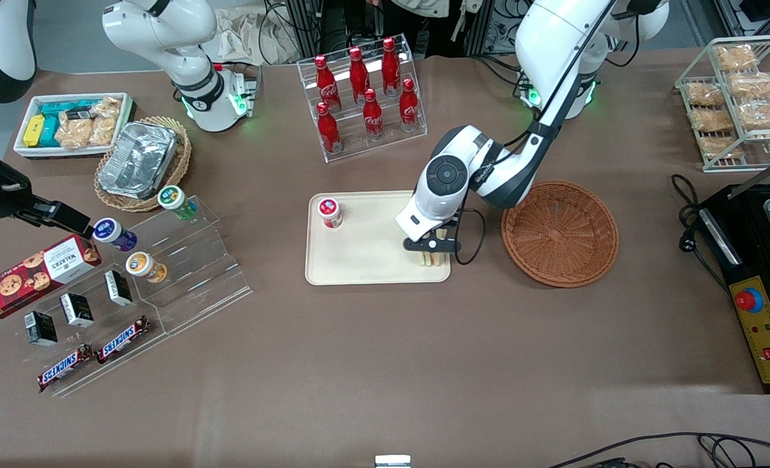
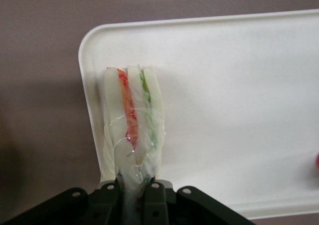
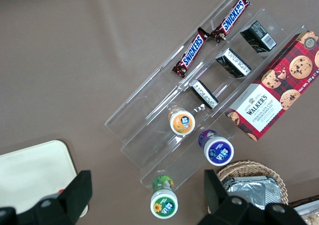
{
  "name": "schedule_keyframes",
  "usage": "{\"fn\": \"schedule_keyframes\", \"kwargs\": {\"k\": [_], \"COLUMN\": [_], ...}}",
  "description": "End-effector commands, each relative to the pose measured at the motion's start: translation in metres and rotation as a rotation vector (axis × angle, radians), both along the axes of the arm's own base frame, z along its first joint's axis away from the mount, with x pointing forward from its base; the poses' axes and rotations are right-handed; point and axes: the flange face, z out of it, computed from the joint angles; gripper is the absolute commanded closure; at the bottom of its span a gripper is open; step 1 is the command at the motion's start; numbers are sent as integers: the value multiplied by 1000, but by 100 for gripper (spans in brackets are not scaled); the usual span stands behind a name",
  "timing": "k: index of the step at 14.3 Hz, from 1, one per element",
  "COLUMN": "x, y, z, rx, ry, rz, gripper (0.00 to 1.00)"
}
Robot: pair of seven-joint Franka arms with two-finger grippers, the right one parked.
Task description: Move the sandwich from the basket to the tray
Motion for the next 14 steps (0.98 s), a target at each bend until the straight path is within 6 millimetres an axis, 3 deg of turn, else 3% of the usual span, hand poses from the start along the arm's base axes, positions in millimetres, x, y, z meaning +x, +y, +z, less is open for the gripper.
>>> {"fn": "schedule_keyframes", "kwargs": {"k": [1, 5, 7, 9, 11, 13, 14], "x": [5, 27, 49, 63, 75, 86, 85], "y": [3, 21, 47, 93, 151, 210, 224], "z": [-1, 26, 73, 118, 164, 198, 207], "rx": [14, 36, 40, 82, 86, 63, 67], "ry": [-27, -100, -151, -128, -99, -99, -84], "rz": [21, 42, 97, 114, 53, 48, 14], "gripper": [1, 1, 1, 1, 1, 1, 1]}}
